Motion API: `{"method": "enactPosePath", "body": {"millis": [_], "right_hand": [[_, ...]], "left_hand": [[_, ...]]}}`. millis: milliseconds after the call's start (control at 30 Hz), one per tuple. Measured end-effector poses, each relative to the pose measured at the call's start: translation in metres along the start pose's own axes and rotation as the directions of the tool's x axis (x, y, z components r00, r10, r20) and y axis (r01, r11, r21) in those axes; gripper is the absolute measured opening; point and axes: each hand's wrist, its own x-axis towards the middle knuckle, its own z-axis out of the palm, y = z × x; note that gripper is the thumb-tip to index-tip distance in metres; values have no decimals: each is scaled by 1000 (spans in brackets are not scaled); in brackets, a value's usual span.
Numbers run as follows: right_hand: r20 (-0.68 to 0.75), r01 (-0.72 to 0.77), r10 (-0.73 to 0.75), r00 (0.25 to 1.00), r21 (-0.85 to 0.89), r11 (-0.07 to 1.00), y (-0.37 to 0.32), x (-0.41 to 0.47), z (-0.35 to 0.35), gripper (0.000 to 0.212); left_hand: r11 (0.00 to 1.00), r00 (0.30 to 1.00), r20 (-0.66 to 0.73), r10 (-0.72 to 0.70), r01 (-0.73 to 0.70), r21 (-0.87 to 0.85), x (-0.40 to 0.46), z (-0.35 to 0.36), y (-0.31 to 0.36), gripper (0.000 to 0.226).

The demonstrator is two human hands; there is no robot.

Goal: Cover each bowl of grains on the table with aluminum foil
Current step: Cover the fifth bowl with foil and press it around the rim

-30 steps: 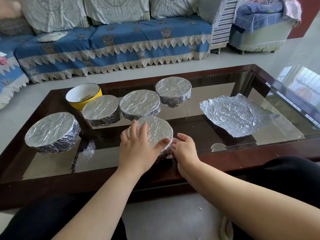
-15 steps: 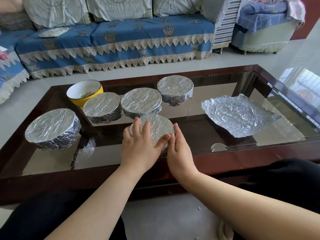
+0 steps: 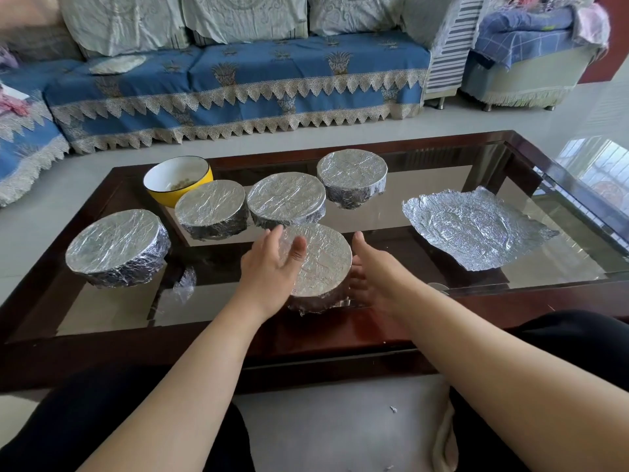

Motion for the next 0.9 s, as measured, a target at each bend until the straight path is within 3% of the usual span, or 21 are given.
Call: {"method": "enactPosePath", "body": {"millis": [67, 133, 233, 400, 467, 600, 733, 900], "right_hand": [[92, -98, 90, 992, 87, 991, -6, -2, -8, 56], [160, -156, 140, 977, 91, 984, -7, -3, -14, 69], [191, -186, 171, 967, 64, 981, -7, -5, -12, 78], [219, -237, 203, 954, 143, 961, -5, 2, -16, 71], [237, -250, 206, 949, 174, 952, -4, 1, -15, 61], [291, -262, 188, 938, 241, 935, 7, -2, -3, 45], [310, -249, 161, 937, 270, 930, 16, -5, 21, 42], [323, -194, 90, 942, 305, 932, 30, -10, 67, 31]], "left_hand": [[982, 995, 2, -96, 95, -162, -2, -7, -2, 119], [938, 982, 51, -182, 189, -292, -6, -12, -6, 118], [880, 951, 148, -273, 309, -361, -11, -16, -16, 101], [665, 876, 344, -337, 481, -572, -19, -17, -23, 52], [573, 867, 376, -327, 498, -650, -23, -18, -23, 45], [417, 853, 354, -383, 502, -757, -27, -26, -28, 59], [260, 819, 303, -487, 467, -845, -30, -38, -42, 80], [256, 822, 221, -524, 400, -880, -41, -51, -59, 79]]}}
